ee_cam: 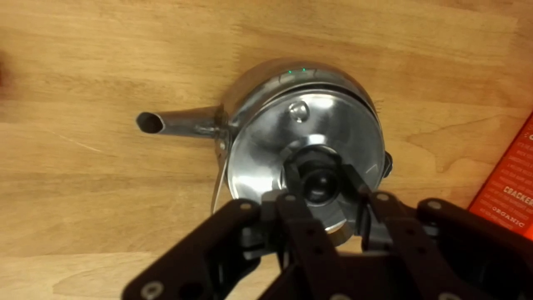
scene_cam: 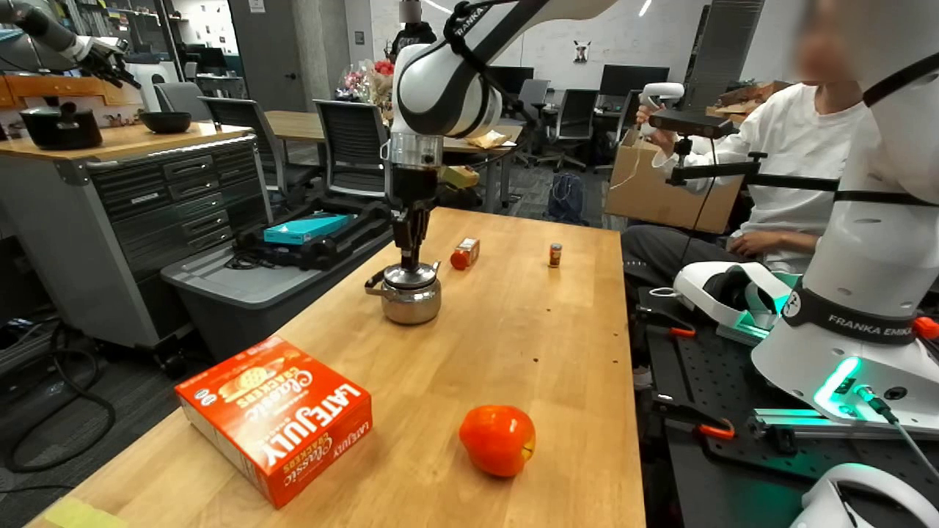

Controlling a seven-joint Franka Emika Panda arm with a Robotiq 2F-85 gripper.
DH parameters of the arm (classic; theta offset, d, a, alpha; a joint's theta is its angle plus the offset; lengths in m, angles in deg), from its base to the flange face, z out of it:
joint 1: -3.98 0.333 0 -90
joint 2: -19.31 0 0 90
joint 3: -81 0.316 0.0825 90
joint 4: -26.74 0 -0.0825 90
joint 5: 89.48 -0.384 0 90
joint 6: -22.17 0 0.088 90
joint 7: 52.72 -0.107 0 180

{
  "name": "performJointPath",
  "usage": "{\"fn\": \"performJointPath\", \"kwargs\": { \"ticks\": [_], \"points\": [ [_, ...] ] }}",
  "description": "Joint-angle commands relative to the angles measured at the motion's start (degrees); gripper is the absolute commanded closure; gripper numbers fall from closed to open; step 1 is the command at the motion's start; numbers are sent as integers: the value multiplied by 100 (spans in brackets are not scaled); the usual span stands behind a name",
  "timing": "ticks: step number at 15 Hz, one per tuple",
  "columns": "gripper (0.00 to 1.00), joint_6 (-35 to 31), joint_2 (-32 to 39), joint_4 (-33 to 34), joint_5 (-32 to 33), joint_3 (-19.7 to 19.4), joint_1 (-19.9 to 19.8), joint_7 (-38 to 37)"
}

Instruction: Cover the silver teapot with a silver lid

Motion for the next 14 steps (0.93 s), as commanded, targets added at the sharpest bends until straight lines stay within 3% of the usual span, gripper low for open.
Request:
{"fn": "performJointPath", "kwargs": {
  "ticks": [1,6,14],
  "points": [
    [89,-42,-109,-205,246,-104,132,32],
    [89,-149,-276,-370,580,-105,223,58],
    [89,-745,-392,-920,591,-6,372,114]
  ]
}}
